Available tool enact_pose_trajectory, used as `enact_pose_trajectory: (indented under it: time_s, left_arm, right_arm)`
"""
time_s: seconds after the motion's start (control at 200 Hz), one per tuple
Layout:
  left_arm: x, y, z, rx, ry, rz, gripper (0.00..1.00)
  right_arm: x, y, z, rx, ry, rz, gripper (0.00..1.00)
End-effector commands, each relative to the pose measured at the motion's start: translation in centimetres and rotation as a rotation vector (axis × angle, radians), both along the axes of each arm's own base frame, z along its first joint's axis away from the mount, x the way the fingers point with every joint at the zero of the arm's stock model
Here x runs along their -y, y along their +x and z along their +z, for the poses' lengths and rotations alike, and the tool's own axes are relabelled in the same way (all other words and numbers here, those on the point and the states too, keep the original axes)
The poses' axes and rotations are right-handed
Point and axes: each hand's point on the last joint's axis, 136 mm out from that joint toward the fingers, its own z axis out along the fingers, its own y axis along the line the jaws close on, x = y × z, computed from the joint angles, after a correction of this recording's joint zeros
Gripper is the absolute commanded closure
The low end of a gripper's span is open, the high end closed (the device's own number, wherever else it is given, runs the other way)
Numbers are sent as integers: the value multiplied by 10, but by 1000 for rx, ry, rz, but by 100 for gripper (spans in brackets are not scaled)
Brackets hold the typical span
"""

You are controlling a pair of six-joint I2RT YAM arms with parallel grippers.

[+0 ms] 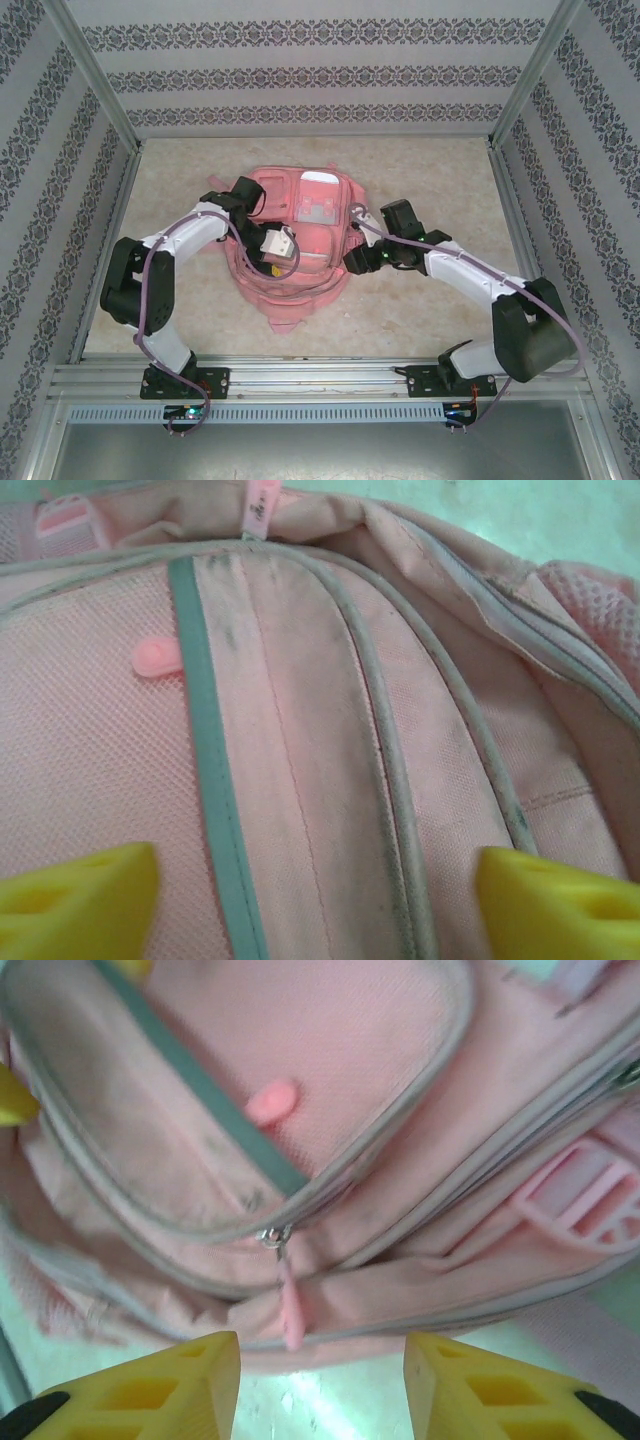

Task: Pack the student bag

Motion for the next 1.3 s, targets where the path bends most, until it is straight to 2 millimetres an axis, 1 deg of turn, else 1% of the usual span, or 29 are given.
enact_pose_trajectory:
  time_s: [0.0, 0.04, 0.095, 0.2, 0.3, 0.38, 0.435, 0.48, 0.495, 0.535, 0.57, 0.68, 0.774, 0.824, 0.889, 0.914, 0.964, 1.009, 1.114, 1.144, 1.164, 1.189, 1.209, 1.234, 1.249, 1.269, 1.294]
  left_arm:
    - [26, -13, 25, -58, -103, 58, 1]
    - [34, -10, 28, -66, -115, 119, 1]
    - [44, -11, 31, -80, -129, 164, 1]
    - [57, -23, 29, -120, -103, 175, 1]
    - [64, -27, 18, -160, -74, 175, 1]
    - [65, -18, 5, -134, -38, 209, 0]
    - [65, -7, -1, -110, -30, 254, 6]
    - [66, -6, -4, -113, -32, 255, 10]
    - [66, -5, -4, -113, -33, 260, 14]
    - [68, -4, -7, -124, -37, 261, 28]
    - [69, -4, -10, -130, -34, 254, 36]
    - [67, -9, -22, -137, -13, 219, 40]
    - [64, -15, -27, -140, -1, 198, 43]
    - [62, -17, -30, -142, 9, 192, 52]
    - [60, -20, -35, -152, 28, 181, 53]
    - [59, -20, -36, -152, 35, 179, 55]
    - [56, -22, -39, -152, 48, 172, 55]
    - [55, -23, -41, -145, 59, 161, 55]
    - [50, -20, -44, -114, 91, 148, 56]
    - [48, -19, -45, -107, 108, 141, 60]
    - [47, -18, -45, -103, 119, 139, 66]
    - [45, -17, -47, -101, 135, 139, 71]
    - [44, -16, -48, -98, 147, 141, 72]
    - [43, -14, -48, -94, 157, 142, 72]
    - [42, -14, -49, -92, 162, 140, 73]
    - [42, -14, -49, -91, 166, 134, 77]
    - [41, -15, -50, -90, 169, 129, 78]
  right_arm:
    - [-6, -11, -5, -55, -23, 152, 53]
    - [-9, -11, -7, -76, -22, 175, 53]
    - [-14, -9, -8, -96, -9, 203, 53]
    - [-24, -6, -15, -109, -12, 249, 53]
    - [-29, -3, -24, -135, -61, 281, 54]
    - [-32, -3, -32, -177, -86, 290, 56]
    - [-33, -6, -37, -205, -93, 296, 57]
    - [-34, -8, -38, -221, -92, 297, 58]
    - [-34, -9, -38, -226, -89, 296, 58]
    - [-34, -11, -38, -238, -82, 289, 59]
    - [-35, -13, -39, -249, -73, 285, 60]
    - [-34, -19, -41, -273, -67, 288, 62]
    - [-31, -21, -45, -282, -85, 280, 65]
    - [-31, -24, -47, -294, -88, 278, 68]
    - [-33, -28, -50, -304, -98, 289, 71]
    - [-34, -29, -50, -308, -102, 296, 71]
    - [-35, -30, -52, -314, -112, 304, 72]
    - [-36, -32, -54, -318, -121, 311, 75]
    - [-43, -43, -54, -330, -119, 340, 74]
    - [-44, -44, -55, -330, -127, 345, 75]
    - [-44, -44, -55, -328, -129, 346, 76]
    - [-44, -44, -55, -327, -129, 346, 80]
    - [-43, -44, -55, -328, -128, 343, 84]
    - [-43, -42, -53, -324, -122, 338, 91]
    - [-42, -42, -53, -324, -121, 335, 93]
    - [-41, -40, -52, -319, -118, 329, 97]
    - [-40, -39, -51, -309, -113, 320, 100]
